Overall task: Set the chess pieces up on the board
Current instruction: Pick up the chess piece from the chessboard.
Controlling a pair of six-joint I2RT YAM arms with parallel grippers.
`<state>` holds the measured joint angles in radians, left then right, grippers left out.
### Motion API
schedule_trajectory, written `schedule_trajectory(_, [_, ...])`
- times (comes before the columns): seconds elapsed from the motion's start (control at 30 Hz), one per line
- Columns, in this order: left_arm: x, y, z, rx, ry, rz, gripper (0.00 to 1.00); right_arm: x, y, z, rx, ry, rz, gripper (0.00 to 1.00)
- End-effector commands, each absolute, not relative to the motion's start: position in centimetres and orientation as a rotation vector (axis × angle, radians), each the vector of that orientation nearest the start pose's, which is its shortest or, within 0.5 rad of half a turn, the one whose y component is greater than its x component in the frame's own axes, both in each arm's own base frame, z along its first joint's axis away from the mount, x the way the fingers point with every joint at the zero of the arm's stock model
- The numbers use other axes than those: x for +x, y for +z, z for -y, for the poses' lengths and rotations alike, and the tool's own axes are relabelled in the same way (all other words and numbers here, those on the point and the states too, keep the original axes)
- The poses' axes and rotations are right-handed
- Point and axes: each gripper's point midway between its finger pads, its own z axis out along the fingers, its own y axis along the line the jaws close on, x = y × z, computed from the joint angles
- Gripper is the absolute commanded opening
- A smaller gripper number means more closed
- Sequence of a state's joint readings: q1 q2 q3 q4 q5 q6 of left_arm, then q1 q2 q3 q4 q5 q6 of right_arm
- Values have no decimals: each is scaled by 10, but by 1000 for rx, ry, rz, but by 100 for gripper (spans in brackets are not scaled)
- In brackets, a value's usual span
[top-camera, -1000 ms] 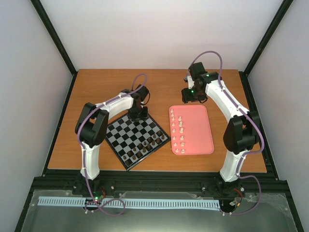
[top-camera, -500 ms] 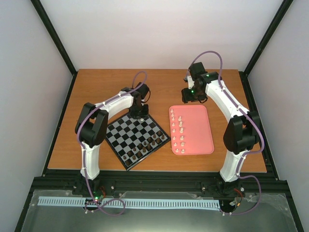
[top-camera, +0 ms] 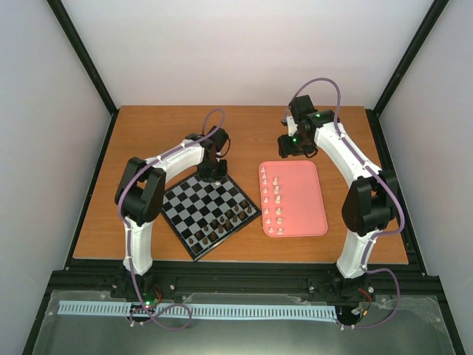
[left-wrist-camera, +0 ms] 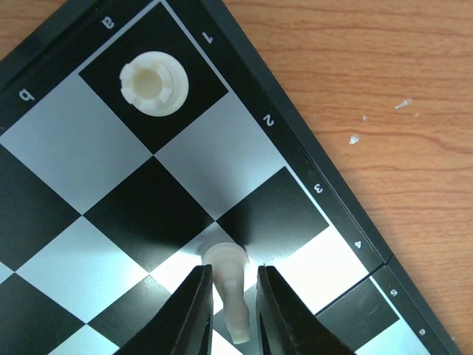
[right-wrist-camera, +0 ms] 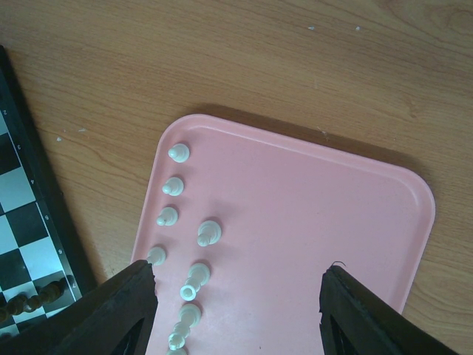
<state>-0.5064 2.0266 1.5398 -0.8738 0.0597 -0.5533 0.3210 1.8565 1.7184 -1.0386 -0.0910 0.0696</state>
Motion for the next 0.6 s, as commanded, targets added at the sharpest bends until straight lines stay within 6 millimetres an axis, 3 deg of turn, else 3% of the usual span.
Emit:
schedule_trajectory(0.0, [373, 54, 222, -44, -231, -2968, 14, 413, 174, -152, -374, 244, -2711, 61])
schedule_trajectory(0.3, [374, 55, 221, -48, -221, -2968, 1, 413, 174, -153, -376, 252, -2711, 61])
schedule_trajectory(0.57, [376, 75, 207, 1, -118, -2933, 1, 413, 174, -153, -378, 252, -2713, 61])
